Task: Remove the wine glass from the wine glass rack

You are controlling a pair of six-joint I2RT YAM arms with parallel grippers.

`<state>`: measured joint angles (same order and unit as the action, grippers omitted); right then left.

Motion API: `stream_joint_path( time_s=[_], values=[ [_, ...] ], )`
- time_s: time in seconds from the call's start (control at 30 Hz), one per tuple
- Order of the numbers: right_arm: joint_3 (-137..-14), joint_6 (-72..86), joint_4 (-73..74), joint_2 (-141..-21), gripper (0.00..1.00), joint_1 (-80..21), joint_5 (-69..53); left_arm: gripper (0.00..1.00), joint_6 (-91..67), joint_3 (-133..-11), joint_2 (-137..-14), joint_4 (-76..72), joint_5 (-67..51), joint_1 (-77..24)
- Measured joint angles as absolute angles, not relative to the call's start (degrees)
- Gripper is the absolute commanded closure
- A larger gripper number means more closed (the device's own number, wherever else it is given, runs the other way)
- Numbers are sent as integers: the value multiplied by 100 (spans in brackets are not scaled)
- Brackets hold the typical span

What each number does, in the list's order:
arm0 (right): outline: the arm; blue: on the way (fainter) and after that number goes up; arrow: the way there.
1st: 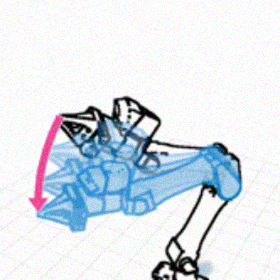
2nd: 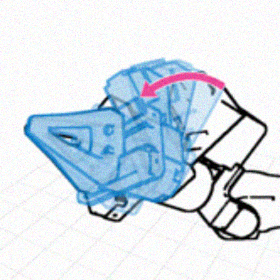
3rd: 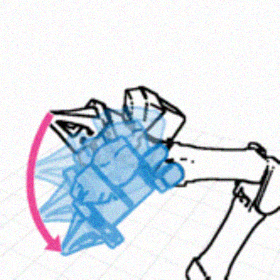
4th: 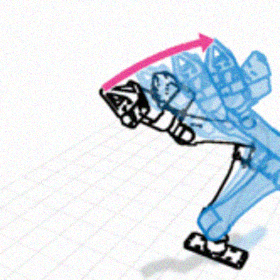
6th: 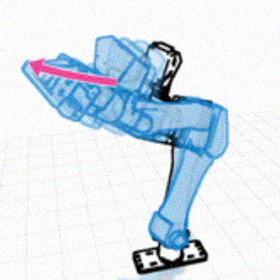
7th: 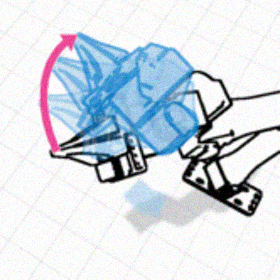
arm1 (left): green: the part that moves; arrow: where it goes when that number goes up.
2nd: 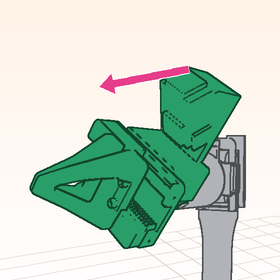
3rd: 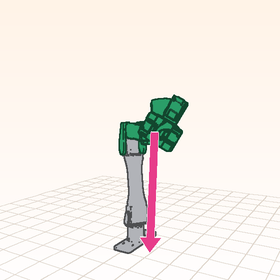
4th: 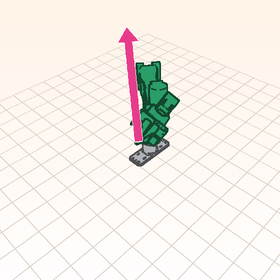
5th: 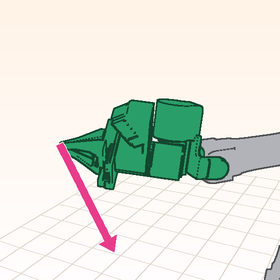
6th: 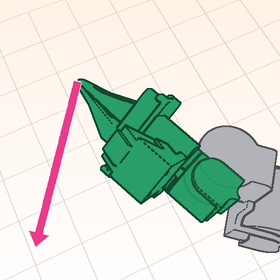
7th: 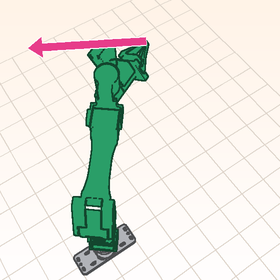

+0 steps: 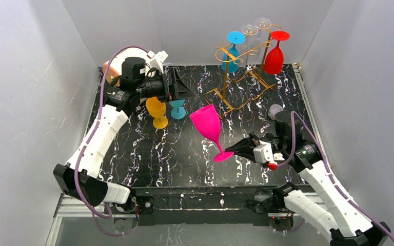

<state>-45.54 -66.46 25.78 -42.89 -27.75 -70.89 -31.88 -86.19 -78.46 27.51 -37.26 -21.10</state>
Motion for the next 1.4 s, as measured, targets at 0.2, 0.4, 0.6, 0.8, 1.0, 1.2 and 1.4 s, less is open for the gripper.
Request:
stream_joint_path(
  time_s=[0.2,0.4,0.6,0.8,1.0,1.2,1.4],
  values=[
    [-4571,-7218,2711,-4265,99,-2910,-6899,24,-3319,-8383,-7666,2200,-4600,-2110],
    [-4609,-7935,2991,-4176,99,-3105,-6348,25,-3671,-7564,-7439,1076,-5636,-2110],
    [-4609,-8388,3030,-4182,99,-3245,-5957,50,-3719,-7275,-7537,698,-6263,-2121],
    [-4676,-8552,3037,-4379,99,-3315,-5760,55,-3730,-7207,-7546,486,-6657,-2150],
    [-4694,-8705,3127,-4477,99,-3430,-5568,68,-3736,-6963,-7544,478,-6886,-2189],
    [-4727,-9013,3221,-4536,99,-3612,-5249,93,-3701,-6943,-7487,478,-6899,-2193],
    [-4807,-9076,3332,-4536,99,-3640,-5054,100,-3577,-6904,-7476,541,-6573,-2174]
  ],
)
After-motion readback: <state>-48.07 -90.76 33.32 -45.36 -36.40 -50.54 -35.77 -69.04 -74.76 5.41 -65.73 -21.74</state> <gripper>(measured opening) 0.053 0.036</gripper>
